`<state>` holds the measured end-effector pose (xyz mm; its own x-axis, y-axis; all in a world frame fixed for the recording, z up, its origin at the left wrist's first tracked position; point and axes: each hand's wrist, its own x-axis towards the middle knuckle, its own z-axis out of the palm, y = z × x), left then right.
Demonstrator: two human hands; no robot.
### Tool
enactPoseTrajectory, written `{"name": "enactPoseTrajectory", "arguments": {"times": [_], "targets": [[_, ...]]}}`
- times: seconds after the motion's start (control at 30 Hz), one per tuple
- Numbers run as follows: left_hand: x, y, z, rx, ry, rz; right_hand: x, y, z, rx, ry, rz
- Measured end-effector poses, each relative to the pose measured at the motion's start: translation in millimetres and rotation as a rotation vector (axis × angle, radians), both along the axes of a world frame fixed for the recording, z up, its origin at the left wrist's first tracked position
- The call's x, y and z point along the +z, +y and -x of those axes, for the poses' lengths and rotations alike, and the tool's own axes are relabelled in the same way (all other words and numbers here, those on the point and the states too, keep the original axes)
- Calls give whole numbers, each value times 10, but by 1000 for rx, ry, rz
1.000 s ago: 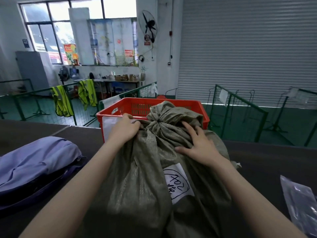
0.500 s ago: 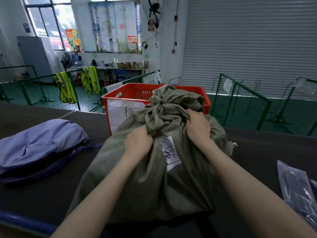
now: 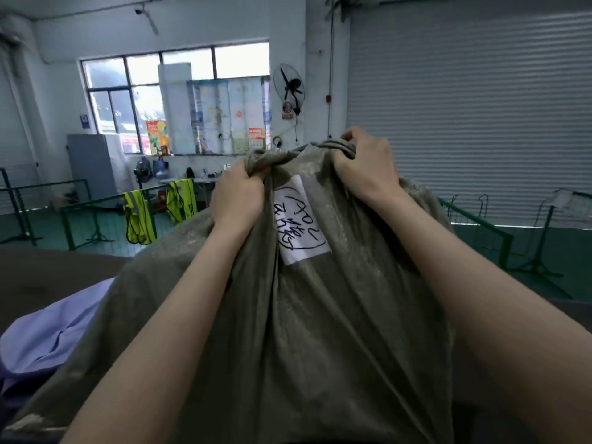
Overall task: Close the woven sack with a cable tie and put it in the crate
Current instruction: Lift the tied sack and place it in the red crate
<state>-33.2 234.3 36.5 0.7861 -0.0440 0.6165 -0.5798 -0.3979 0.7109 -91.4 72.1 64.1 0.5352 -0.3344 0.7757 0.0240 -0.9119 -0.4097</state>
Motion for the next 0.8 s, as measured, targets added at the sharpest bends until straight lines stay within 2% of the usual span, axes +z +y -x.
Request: {"name": "enactPoseTrajectory", "arguments": {"times": [0.13, 0.23, 0.4, 0.53, 0.8], "targets": [[383, 67, -62, -15, -122, 65, 327, 124, 216, 184, 192, 150], [558, 61, -102, 6, -168, 90, 390, 178, 233, 83, 268, 339], [790, 25, -165, -19, -223, 120, 459, 255, 67, -42, 122, 297], [987, 49, -279, -60, -281, 192, 629, 293, 1, -61, -56, 386], [1369, -200, -446, -119, -383, 311, 1058, 126, -153, -153, -245, 441]]}}
